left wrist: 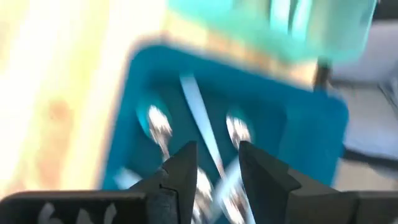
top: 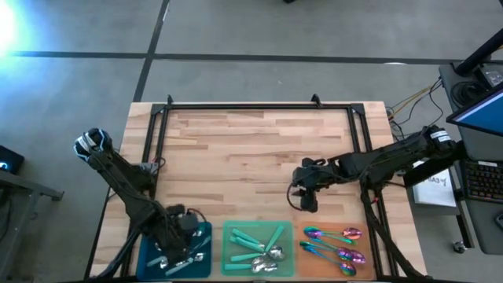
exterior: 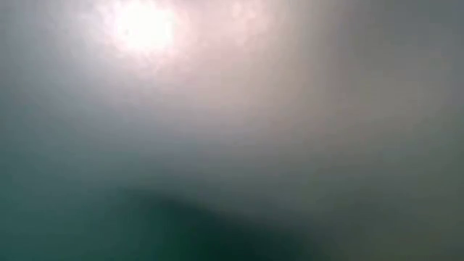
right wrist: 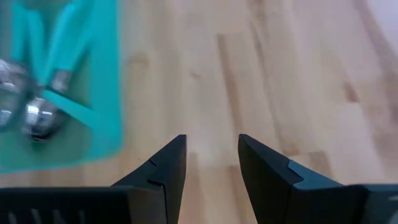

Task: Sort silverware by color (type)
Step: Return to Home Position

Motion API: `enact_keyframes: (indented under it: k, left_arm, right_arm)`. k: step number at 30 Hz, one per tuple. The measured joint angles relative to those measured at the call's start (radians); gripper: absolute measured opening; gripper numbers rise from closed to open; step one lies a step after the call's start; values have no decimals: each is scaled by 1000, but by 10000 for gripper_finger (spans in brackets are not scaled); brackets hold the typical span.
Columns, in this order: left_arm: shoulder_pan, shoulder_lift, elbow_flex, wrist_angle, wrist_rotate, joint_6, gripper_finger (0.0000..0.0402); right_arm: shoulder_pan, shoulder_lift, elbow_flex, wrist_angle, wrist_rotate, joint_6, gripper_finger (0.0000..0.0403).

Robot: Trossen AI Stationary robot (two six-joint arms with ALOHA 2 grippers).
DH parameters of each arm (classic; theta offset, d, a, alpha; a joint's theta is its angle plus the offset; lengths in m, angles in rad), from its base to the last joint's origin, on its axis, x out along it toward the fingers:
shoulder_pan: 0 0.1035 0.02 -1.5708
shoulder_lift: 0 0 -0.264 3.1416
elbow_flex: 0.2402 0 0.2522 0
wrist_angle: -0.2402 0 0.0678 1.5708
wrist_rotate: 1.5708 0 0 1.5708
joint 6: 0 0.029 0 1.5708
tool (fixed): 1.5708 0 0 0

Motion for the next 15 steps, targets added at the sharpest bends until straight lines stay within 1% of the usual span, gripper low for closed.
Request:
enact_keyframes:
  k: [3,5,8,12,15]
  left_arm:
    - [24,0,16,1,-133,86,102]
    - [39,0,30,0,-199,133,102]
    - [53,-1,52,-2,-263,204,102]
    - [55,-2,74,-19,-330,284,102]
    - [55,-6,83,-51,-370,292,102]
  right_arm:
    - [-36,-10,0,-54,4,-39,134]
    - [-61,-26,0,-86,3,-48,134]
    - [-96,-64,0,-146,5,-74,134]
    - [-124,-140,-8,-190,79,-100,134]
    - [-132,-210,-33,-192,108,-114,134]
